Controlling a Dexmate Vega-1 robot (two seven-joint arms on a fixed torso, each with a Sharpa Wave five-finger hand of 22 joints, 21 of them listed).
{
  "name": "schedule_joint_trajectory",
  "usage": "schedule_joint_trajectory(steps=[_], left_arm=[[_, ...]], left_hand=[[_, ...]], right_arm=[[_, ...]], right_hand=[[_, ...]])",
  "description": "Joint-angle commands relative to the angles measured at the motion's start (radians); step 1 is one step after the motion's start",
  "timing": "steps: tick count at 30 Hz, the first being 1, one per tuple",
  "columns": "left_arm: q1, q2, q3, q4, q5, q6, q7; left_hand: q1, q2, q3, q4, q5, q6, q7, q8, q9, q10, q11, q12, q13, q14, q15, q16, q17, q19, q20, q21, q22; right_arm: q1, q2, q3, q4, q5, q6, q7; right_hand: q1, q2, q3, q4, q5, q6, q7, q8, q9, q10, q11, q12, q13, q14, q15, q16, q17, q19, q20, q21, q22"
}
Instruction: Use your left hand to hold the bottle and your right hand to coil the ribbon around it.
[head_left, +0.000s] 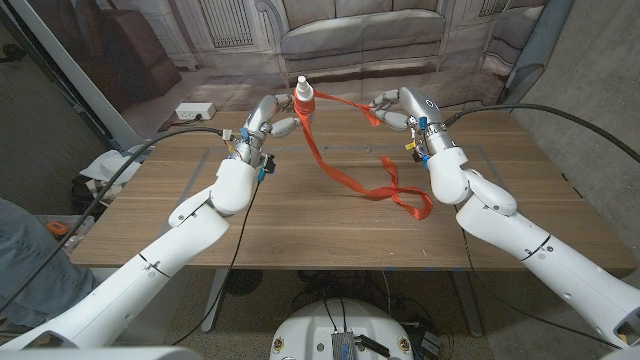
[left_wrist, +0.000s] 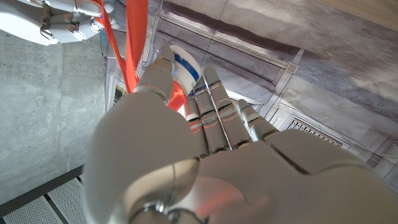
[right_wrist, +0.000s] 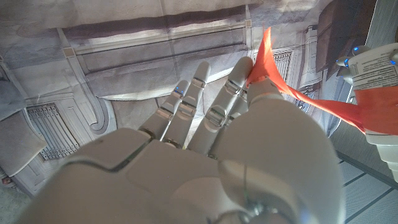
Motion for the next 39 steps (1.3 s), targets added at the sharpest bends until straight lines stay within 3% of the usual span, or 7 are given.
schedule_joint_trajectory(steps=[1,39], left_arm=[[-0.002,0.004,0.000,-0.003,-0.005,0.008,-0.006],[0.021,0.019,-0.007,-0.028,-0.003,0.011,-0.008]], left_hand=[[-0.002,0.015,0.166,0.169,0.007,0.133,-0.037,0.067,0.053,0.112,-0.114,0.154,0.446,0.000,-0.051,-0.004,0.004,0.000,-0.004,0.000,0.004],[-0.005,0.013,0.170,0.169,0.007,0.130,-0.038,0.069,0.045,0.110,-0.119,0.144,0.436,-0.012,-0.049,-0.009,-0.002,-0.005,0.000,-0.001,0.004]], right_arm=[[-0.013,0.001,0.002,-0.010,0.008,-0.002,-0.012],[-0.045,-0.002,0.008,-0.044,-0.002,-0.032,-0.029]], right_hand=[[-0.003,0.005,0.004,0.004,-0.002,0.001,-0.002,0.004,0.003,-0.005,-0.001,0.000,0.002,-0.003,-0.105,0.008,0.003,0.000,0.009,-0.004,0.003],[-0.008,0.008,0.006,0.005,-0.007,-0.011,-0.003,0.003,0.007,-0.015,-0.002,-0.004,0.009,-0.005,-0.104,0.009,0.005,-0.002,0.017,-0.008,0.004]])
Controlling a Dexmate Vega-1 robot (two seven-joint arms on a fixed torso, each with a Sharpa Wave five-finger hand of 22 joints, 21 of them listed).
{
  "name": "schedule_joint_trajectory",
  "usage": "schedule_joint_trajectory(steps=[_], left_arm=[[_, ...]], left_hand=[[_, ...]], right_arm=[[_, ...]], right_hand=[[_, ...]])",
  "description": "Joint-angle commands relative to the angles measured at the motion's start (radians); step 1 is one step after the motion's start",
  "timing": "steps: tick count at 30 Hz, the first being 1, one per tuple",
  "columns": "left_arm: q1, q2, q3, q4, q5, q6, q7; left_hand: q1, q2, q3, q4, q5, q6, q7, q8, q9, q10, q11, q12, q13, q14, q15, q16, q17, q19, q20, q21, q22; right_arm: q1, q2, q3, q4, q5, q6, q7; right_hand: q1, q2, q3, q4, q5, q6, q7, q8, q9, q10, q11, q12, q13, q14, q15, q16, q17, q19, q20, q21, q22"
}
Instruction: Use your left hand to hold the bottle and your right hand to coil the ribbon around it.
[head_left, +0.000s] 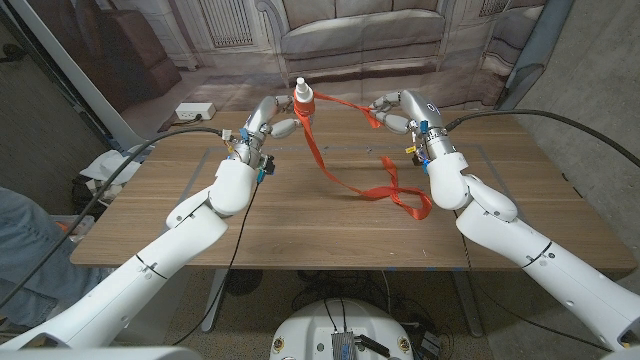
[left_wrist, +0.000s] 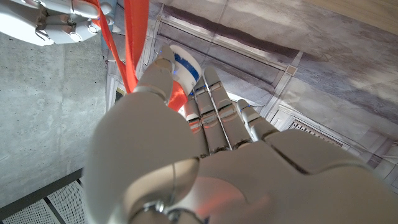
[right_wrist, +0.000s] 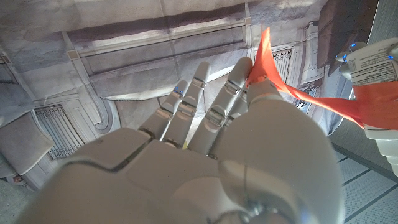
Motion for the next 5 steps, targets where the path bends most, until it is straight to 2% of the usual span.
schedule_joint_trajectory(steps=[1,5], left_arm=[[0.013,0.006,-0.006,-0.009,0.000,-0.005,0.001],[0.024,0.009,-0.013,-0.017,-0.001,0.001,0.003]], left_hand=[[-0.005,0.014,0.169,0.169,0.007,0.130,-0.038,0.069,0.045,0.108,-0.117,0.144,0.437,-0.002,-0.052,0.005,0.003,-0.001,-0.002,-0.001,0.004],[-0.006,0.013,0.169,0.169,0.007,0.132,-0.038,0.071,0.045,0.111,-0.117,0.145,0.437,-0.001,-0.056,0.006,0.003,-0.001,-0.003,-0.001,0.004]], right_arm=[[-0.016,0.000,0.004,-0.018,-0.005,-0.014,-0.005],[-0.011,0.003,-0.001,-0.012,-0.006,-0.009,-0.005]], right_hand=[[-0.005,0.005,0.006,0.005,0.000,-0.002,-0.001,0.006,0.004,-0.006,-0.001,-0.004,0.004,-0.005,-0.104,0.009,0.005,-0.002,0.006,-0.002,0.004],[-0.005,0.004,0.006,0.005,0.000,-0.002,-0.001,0.006,0.004,-0.006,-0.001,-0.004,0.005,-0.006,-0.104,0.008,0.005,-0.002,0.007,-0.002,0.004]])
